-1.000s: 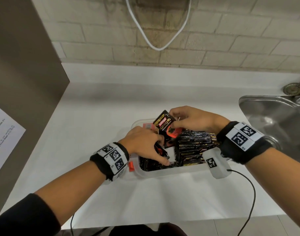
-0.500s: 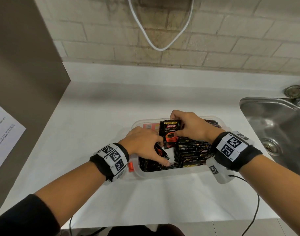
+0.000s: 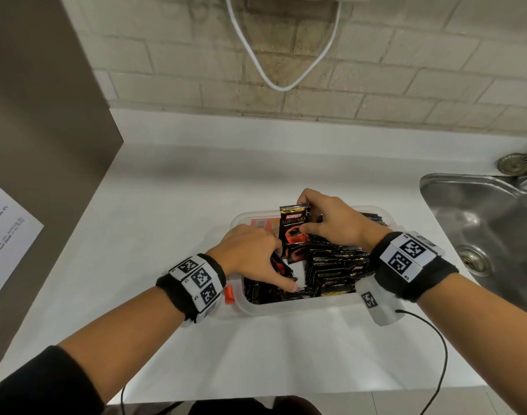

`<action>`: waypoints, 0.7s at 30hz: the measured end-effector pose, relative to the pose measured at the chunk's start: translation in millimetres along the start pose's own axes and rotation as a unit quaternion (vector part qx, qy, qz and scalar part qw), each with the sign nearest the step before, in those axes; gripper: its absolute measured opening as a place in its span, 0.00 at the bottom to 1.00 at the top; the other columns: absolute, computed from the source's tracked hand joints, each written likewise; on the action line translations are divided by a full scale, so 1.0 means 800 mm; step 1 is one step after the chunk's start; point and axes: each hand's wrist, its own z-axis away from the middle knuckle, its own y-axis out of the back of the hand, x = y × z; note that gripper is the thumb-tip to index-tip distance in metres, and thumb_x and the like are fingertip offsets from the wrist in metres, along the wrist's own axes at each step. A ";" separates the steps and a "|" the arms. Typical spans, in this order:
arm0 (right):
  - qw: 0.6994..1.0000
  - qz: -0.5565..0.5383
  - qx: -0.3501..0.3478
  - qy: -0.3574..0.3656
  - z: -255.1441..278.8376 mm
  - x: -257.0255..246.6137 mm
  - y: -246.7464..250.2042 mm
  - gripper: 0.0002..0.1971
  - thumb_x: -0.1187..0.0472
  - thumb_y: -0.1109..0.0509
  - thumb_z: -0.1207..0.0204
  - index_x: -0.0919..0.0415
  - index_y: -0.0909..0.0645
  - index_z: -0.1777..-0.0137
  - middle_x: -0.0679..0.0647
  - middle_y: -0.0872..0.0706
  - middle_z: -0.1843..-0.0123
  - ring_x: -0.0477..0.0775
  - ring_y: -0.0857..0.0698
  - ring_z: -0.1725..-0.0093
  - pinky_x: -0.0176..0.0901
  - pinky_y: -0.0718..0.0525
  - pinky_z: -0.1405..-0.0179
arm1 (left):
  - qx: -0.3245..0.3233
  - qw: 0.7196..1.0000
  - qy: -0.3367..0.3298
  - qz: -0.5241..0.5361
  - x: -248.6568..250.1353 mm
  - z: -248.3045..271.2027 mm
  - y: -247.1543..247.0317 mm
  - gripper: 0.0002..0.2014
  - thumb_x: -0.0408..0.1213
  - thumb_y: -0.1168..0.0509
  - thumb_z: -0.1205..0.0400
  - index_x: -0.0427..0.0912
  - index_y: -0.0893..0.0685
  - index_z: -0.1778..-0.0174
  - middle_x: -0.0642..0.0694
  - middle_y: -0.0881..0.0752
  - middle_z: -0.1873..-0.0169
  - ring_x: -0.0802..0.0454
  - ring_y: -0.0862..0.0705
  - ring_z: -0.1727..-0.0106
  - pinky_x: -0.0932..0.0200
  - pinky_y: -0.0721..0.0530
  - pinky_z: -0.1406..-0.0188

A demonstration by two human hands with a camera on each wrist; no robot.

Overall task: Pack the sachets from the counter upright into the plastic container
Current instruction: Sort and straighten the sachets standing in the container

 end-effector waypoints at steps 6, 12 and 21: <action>1.000 -0.007 -0.008 -0.010 0.001 0.003 0.001 0.13 0.68 0.27 0.20 0.56 0.27 0.44 0.55 0.13 0.57 0.54 0.17 0.60 0.47 0.17 0.57 | 0.011 1.000 -0.007 0.001 -0.001 0.000 -0.002 0.43 0.90 0.47 0.44 0.56 0.13 0.57 0.58 0.16 0.71 0.58 0.19 0.67 0.58 0.23 0.68; 0.987 0.155 -0.038 0.018 0.001 0.004 -0.012 0.21 0.66 0.21 0.28 0.59 0.26 0.40 0.54 0.22 0.49 0.55 0.27 0.47 0.44 0.29 0.53 | 0.015 1.000 -0.011 -0.006 0.000 0.002 -0.001 0.44 0.90 0.48 0.45 0.56 0.14 0.57 0.57 0.18 0.74 0.58 0.20 0.70 0.58 0.31 0.72; 0.980 0.194 -0.017 0.048 -0.004 -0.002 -0.005 0.13 0.57 0.21 0.25 0.59 0.18 0.46 0.50 0.23 0.55 0.52 0.23 0.56 0.45 0.25 0.55 | 0.019 1.000 -0.015 -0.012 0.001 0.004 0.001 0.42 0.89 0.47 0.43 0.57 0.15 0.55 0.57 0.18 0.71 0.58 0.21 0.68 0.57 0.33 0.72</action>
